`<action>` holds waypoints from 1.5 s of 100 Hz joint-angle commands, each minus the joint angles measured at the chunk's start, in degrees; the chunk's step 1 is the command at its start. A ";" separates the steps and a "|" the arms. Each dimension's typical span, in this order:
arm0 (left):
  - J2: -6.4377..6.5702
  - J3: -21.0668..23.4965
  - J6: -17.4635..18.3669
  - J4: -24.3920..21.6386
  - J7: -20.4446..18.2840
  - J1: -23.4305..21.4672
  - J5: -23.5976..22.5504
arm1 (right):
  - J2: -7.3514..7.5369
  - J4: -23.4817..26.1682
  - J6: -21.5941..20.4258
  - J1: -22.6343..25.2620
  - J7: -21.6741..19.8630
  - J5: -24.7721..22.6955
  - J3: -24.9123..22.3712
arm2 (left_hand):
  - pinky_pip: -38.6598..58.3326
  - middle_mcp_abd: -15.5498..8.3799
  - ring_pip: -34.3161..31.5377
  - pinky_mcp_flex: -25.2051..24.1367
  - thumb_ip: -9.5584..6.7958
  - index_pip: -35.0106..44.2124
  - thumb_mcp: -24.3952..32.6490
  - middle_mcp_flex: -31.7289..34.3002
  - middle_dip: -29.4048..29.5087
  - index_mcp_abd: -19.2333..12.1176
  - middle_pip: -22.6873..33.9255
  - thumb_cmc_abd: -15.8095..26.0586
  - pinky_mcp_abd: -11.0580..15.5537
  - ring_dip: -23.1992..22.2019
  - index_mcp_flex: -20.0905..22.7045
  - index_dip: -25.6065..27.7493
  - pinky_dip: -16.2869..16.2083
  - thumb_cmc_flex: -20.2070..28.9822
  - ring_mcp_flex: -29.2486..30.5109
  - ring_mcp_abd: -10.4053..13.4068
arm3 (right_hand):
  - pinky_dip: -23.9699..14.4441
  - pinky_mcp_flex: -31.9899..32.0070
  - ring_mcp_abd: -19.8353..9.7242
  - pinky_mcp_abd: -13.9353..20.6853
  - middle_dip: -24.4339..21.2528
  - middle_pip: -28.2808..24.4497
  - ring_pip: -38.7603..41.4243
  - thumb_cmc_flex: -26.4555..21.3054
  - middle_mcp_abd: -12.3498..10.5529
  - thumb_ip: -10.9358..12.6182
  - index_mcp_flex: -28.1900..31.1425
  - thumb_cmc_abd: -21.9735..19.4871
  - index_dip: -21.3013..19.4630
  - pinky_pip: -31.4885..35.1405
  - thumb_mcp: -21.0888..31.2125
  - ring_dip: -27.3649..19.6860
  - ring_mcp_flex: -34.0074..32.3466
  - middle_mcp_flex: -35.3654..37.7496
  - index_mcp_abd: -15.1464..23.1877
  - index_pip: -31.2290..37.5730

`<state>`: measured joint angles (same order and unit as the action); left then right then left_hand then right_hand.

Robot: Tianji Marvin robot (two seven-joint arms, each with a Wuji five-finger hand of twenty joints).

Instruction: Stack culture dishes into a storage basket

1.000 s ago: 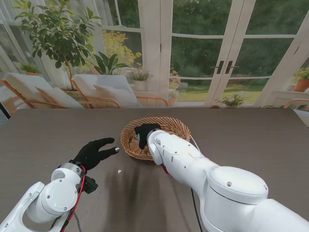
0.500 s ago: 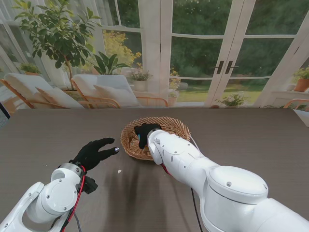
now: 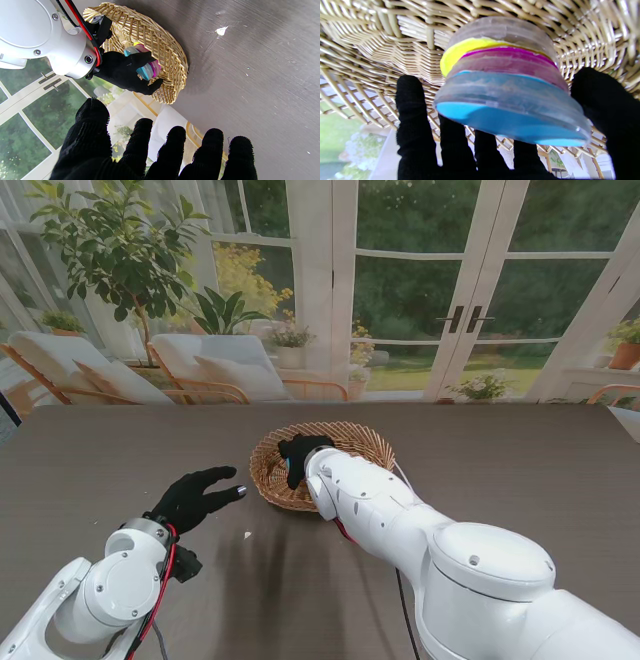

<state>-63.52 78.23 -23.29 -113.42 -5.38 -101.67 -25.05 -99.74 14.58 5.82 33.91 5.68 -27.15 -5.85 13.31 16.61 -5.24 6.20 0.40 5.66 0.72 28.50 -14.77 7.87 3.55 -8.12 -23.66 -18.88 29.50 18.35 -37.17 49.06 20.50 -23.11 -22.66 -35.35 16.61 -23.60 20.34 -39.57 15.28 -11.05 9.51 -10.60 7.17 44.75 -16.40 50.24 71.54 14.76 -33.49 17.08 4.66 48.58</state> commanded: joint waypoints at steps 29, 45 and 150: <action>-0.10 0.10 -0.26 -0.68 -1.05 -0.44 0.00 | -0.30 0.26 0.12 -0.27 -1.04 -0.80 0.85 | -1.37 0.44 0.26 -0.12 -0.10 0.15 -1.25 0.33 0.14 -0.19 -0.59 2.81 -1.23 -0.60 0.37 -0.05 -0.16 1.93 -1.10 -0.65 | 2.29 19.22 1.87 -2.06 -1.25 -0.21 -2.73 3.64 1.97 0.96 -2.70 -0.13 2.74 -3.39 -6.02 -1.90 4.93 -5.42 -2.61 -8.22; -0.10 0.09 -0.26 -0.61 -1.08 -0.42 0.12 | -0.36 0.26 0.29 -0.29 -1.01 -0.60 0.57 | -1.36 0.34 0.26 -0.08 -0.10 0.04 -1.26 0.34 0.13 -0.24 -0.57 2.82 -1.20 -0.61 0.09 -0.09 -0.15 1.90 -1.11 -0.52 | 2.31 19.36 2.04 -2.35 -1.29 -0.43 -3.01 4.02 2.10 0.83 -2.69 -0.14 2.26 -3.76 -6.23 -2.14 5.24 -5.72 -2.96 -9.55; -0.39 -0.23 -0.49 -0.88 0.25 -1.25 0.24 | -0.54 0.26 0.00 -0.22 0.59 0.37 -1.10 | -1.40 0.30 0.32 -0.23 -0.10 0.10 -1.25 0.27 0.14 -0.25 -0.58 2.77 -1.16 -0.57 0.22 -0.08 -0.14 1.94 -1.27 -0.58 | 4.71 21.38 4.46 -5.48 -2.95 3.38 -7.30 9.05 2.91 -2.17 -2.46 7.54 2.52 -9.65 -1.55 -5.00 8.11 -6.82 -4.15 -14.03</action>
<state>-63.60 78.09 -23.53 -113.70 -4.28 -102.64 -24.97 -99.98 14.57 5.93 33.65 6.66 -26.64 -7.01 13.31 16.61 -5.24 6.20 0.40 5.66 0.72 28.50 -14.77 7.89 3.55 -8.12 -23.67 -18.88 29.50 18.35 -37.17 49.07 20.51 -23.11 -19.92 -35.35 19.40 -25.88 18.21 -36.54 8.79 -4.54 10.11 -11.01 7.17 49.22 -14.60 42.12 69.02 10.65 -27.16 12.86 1.97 35.36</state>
